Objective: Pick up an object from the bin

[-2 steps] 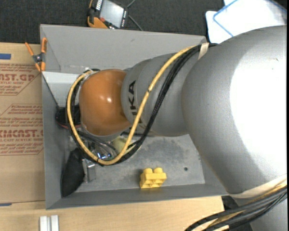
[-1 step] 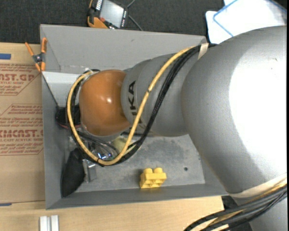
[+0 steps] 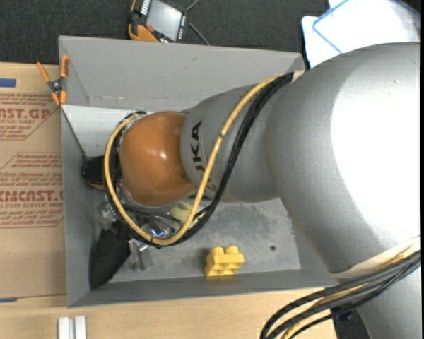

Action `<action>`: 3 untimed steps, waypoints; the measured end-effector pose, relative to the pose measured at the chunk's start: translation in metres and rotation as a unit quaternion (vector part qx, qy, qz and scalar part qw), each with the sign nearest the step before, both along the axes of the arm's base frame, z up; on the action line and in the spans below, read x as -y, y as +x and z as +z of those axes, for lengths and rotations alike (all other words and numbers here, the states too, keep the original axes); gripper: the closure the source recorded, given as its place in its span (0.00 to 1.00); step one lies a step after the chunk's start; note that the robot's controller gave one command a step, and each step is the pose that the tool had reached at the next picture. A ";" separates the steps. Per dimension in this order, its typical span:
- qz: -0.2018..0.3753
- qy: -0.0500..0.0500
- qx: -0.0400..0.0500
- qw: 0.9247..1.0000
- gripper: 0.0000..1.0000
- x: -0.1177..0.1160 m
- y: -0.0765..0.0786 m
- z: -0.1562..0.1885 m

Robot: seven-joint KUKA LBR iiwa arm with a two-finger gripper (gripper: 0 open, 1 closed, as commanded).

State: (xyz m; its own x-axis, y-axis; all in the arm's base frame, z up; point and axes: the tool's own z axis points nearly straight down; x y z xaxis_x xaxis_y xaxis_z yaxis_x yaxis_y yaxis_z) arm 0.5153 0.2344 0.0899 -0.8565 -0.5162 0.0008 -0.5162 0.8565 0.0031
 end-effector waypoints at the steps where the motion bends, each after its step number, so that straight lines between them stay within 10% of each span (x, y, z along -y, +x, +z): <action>1: 0.027 0.001 0.003 1.000 0.00 0.005 -0.004 -0.002; 2: 0.006 -0.002 -0.005 1.000 1.00 0.000 0.000 -0.011; 3: 0.006 -0.002 -0.005 1.000 1.00 0.000 0.000 -0.011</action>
Offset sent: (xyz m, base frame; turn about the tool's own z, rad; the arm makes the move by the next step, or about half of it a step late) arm 0.0034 0.0016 -0.0092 -0.0114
